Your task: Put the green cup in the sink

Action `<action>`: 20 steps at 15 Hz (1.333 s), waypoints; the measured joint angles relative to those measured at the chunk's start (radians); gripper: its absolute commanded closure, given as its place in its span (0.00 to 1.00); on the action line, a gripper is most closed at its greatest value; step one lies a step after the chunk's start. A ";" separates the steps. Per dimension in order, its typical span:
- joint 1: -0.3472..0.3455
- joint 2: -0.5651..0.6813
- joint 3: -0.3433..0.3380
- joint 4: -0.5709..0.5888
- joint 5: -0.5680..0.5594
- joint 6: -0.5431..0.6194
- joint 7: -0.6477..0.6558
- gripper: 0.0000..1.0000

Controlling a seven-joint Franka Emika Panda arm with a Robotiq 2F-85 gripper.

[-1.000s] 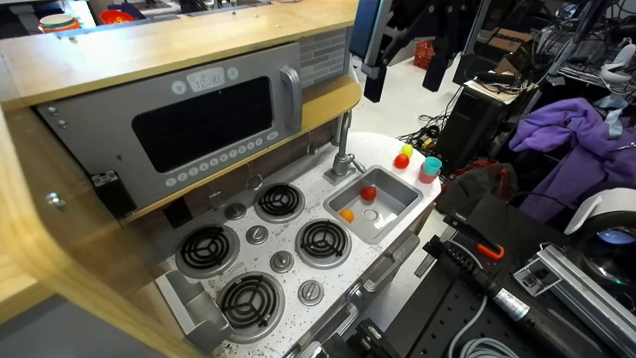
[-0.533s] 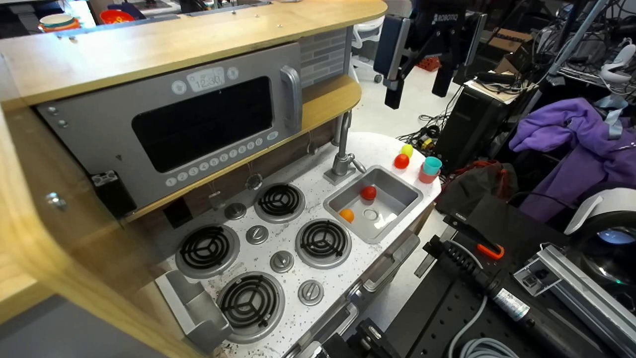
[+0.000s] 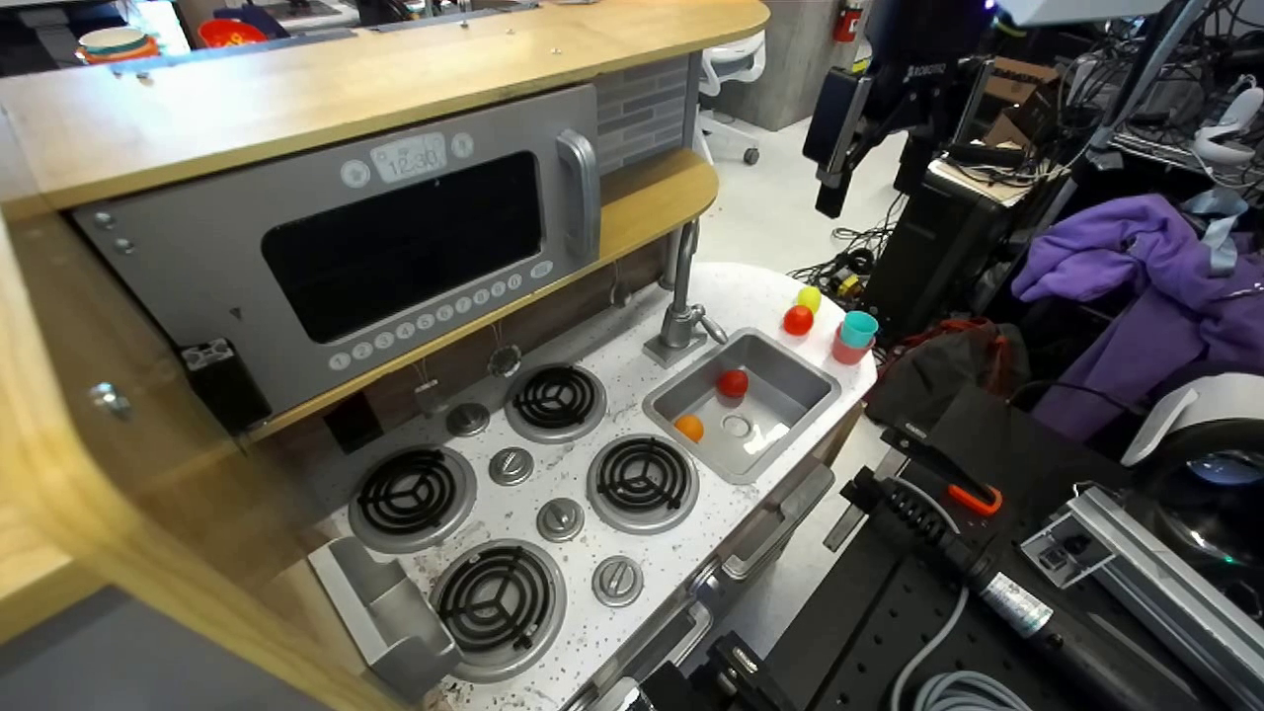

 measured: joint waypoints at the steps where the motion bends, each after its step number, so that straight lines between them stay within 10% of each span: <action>1: -0.008 0.017 -0.006 0.006 0.000 0.020 -0.022 0.00; 20: -0.091 0.447 -0.035 0.256 -0.146 0.176 -0.261 0.00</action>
